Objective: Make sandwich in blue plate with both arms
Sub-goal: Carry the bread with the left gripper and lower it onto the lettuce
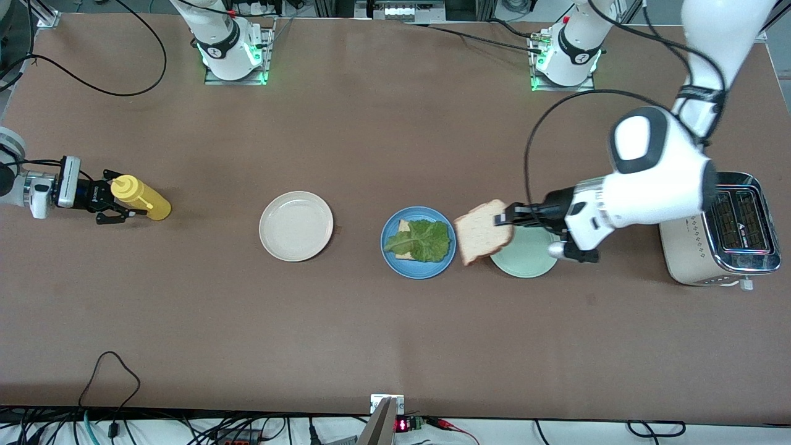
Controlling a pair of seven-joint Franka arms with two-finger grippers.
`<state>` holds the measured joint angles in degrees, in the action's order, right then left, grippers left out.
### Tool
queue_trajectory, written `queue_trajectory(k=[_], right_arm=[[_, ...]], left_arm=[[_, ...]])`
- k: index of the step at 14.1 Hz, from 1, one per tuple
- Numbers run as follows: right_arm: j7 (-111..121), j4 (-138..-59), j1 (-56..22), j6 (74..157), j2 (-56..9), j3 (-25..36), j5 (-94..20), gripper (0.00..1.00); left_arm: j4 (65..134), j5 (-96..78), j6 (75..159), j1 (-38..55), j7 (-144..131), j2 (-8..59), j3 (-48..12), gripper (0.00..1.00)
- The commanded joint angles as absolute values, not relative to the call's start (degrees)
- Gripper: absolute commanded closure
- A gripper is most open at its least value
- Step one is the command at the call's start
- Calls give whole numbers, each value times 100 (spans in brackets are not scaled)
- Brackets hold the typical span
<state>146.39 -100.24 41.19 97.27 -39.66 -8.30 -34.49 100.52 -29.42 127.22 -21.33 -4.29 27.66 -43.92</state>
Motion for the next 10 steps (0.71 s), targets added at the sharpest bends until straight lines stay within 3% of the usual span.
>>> queue_trajectory(k=[1, 10], right_arm=[[14546, -9625, 4263, 9422, -4157, -958, -3525, 0], [14160, -8554, 4403, 8869, -4087, -949, -3068, 0]], left_arm=[[9984, -3339, 13436, -1698, -457, 3338, -4438, 99], [9984, -3349, 13614, -1275, -256, 4051, -4438, 99]])
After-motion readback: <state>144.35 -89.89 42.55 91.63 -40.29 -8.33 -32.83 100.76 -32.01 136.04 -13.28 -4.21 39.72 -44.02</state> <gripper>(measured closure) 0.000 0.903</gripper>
